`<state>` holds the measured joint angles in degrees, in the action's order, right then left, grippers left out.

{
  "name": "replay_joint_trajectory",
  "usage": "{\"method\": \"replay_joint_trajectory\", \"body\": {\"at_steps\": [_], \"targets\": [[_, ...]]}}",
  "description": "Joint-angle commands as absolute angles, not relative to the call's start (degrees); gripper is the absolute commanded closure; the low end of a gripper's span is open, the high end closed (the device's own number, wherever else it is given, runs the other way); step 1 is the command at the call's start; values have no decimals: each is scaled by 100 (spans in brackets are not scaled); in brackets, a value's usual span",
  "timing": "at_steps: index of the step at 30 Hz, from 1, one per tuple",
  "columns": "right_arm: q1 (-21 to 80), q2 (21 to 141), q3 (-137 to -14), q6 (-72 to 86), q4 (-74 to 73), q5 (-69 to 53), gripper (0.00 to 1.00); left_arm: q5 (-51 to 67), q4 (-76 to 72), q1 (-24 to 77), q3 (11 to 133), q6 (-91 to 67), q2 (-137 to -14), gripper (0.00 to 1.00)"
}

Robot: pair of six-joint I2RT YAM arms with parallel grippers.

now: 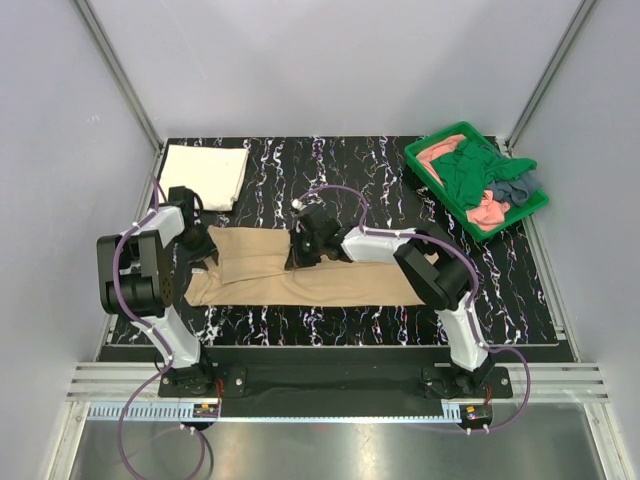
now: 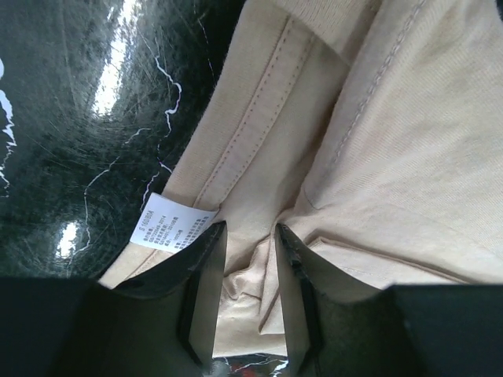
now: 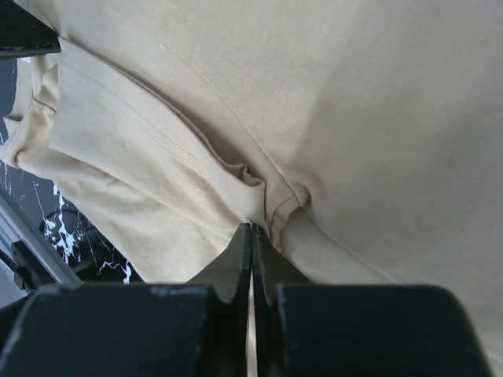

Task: Fold and stack the t-shirts
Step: Fold the tshirt

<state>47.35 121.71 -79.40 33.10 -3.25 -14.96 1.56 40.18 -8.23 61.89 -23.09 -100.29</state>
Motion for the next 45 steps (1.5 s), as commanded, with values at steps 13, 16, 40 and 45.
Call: {"method": "replay_joint_trajectory", "body": {"at_steps": [13,16,40,45], "targets": [[4720,10681,-7805,3621,-1019,-625,75,182,4193,-406,6583,-1934,-8790,58],[4658,10372,-7612,3429,-1221,-125,73,650,4105,-55,6618,-2030,-8736,58],[2215,9625,-5152,4165,-2557,1441,85,-483,3331,1845,6442,-2847,-10256,57],[1961,8676,-4404,4525,-2794,1564,83,-501,3217,2161,6565,-2909,-10467,57]]}}
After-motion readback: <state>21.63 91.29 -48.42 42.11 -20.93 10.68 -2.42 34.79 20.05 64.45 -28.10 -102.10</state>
